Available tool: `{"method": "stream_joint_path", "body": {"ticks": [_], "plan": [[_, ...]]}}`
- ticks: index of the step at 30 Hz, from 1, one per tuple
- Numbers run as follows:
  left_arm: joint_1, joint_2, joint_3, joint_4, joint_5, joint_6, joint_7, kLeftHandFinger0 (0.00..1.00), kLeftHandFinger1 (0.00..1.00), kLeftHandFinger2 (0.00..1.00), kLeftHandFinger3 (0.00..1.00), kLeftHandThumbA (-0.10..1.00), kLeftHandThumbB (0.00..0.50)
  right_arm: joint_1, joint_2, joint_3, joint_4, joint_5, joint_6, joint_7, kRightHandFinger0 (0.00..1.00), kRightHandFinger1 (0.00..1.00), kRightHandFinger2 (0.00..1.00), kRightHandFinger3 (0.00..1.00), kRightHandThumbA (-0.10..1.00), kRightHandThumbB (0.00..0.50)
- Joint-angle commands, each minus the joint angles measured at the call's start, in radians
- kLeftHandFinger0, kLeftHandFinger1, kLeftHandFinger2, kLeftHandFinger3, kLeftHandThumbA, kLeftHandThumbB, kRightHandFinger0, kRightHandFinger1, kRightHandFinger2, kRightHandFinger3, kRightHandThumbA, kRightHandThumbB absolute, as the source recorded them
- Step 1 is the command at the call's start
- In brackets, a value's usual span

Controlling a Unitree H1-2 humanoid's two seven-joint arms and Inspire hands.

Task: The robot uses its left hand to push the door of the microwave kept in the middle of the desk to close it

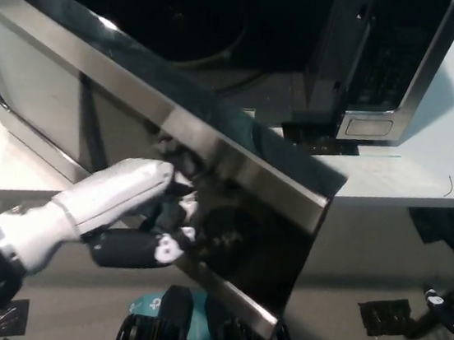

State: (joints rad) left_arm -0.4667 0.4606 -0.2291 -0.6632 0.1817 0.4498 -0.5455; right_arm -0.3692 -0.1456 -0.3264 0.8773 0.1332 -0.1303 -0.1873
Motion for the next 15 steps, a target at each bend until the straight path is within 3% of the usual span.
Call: {"method": "stream_joint_path", "body": {"ticks": [1,4,7,8,10,11,15], "plan": [[-0.055,-0.014,-0.004,0.031,0.114,0.020,-0.104,0.00,0.01,0.26,0.24,-0.10,0.070,-0.009,-0.019,0.006,-0.009,0.002,-0.044,-0.006,0.88,0.86,0.93,0.94,0.80,0.003],[-0.137,-0.014,-0.005,0.151,0.167,0.020,-0.113,0.00,0.10,0.31,0.27,-0.10,0.065,-0.001,-0.016,0.008,-0.015,0.002,-0.035,-0.009,0.87,0.85,0.91,0.92,0.78,0.000],[-0.186,-0.003,-0.022,0.235,0.196,0.020,-0.074,0.00,0.09,0.28,0.22,-0.10,0.050,0.012,-0.010,0.006,-0.023,0.011,-0.027,-0.003,0.85,0.83,0.89,0.93,0.79,0.000],[-0.196,-0.002,-0.024,0.254,0.190,0.020,-0.062,0.00,0.10,0.32,0.25,-0.10,0.045,0.016,-0.009,0.007,-0.026,0.010,-0.024,-0.004,0.85,0.84,0.89,0.93,0.80,0.000],[-0.258,-0.002,-0.027,0.372,0.197,-0.014,-0.014,0.01,0.26,0.49,0.47,-0.10,0.043,0.025,-0.010,0.011,-0.030,0.004,-0.019,-0.006,0.82,0.81,0.86,0.91,0.80,0.000],[-0.268,0.000,-0.032,0.398,0.214,-0.032,-0.001,0.00,0.29,0.52,0.50,-0.10,0.047,0.030,-0.010,0.014,-0.034,0.002,-0.017,-0.006,0.82,0.81,0.86,0.92,0.80,0.000],[-0.342,0.002,-0.038,0.584,0.259,-0.124,0.073,0.00,0.26,0.50,0.48,-0.10,0.061,0.041,-0.011,0.009,-0.026,0.017,-0.037,0.008,0.87,0.85,0.90,0.95,0.79,0.000]]}}
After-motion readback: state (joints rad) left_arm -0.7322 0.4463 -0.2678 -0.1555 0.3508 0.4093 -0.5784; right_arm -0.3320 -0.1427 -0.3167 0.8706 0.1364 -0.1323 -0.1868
